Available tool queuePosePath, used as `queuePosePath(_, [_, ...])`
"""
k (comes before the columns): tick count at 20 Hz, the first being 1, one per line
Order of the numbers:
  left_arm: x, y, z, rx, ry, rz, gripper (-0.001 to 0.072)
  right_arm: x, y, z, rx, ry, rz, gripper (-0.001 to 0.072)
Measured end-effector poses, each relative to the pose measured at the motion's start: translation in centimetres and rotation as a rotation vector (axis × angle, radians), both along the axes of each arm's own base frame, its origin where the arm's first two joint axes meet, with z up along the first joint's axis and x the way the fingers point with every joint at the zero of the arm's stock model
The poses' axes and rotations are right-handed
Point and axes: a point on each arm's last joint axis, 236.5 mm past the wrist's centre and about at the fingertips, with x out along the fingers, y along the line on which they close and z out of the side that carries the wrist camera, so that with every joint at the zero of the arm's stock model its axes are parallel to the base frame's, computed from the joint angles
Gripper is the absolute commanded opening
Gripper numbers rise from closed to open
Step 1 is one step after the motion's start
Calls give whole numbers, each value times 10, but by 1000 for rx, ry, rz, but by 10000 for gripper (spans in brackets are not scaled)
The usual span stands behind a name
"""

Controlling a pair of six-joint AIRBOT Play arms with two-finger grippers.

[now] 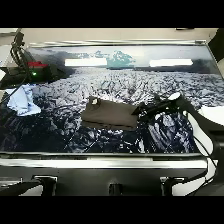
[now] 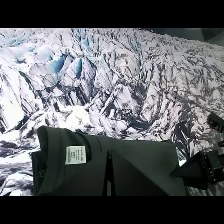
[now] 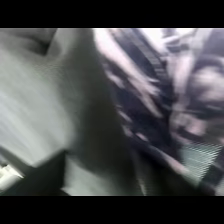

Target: Fold the clothes and pants, and hang the long-sleeved shirts on hangers.

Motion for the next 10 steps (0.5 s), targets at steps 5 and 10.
queuePosePath(5, [0,0,0,-2,2,2,30,22,17,57,117,-162,55,42])
queuePosePath(10, [0,0,0,-2,2,2,31,85,-64,184,70,-460,-77,42])
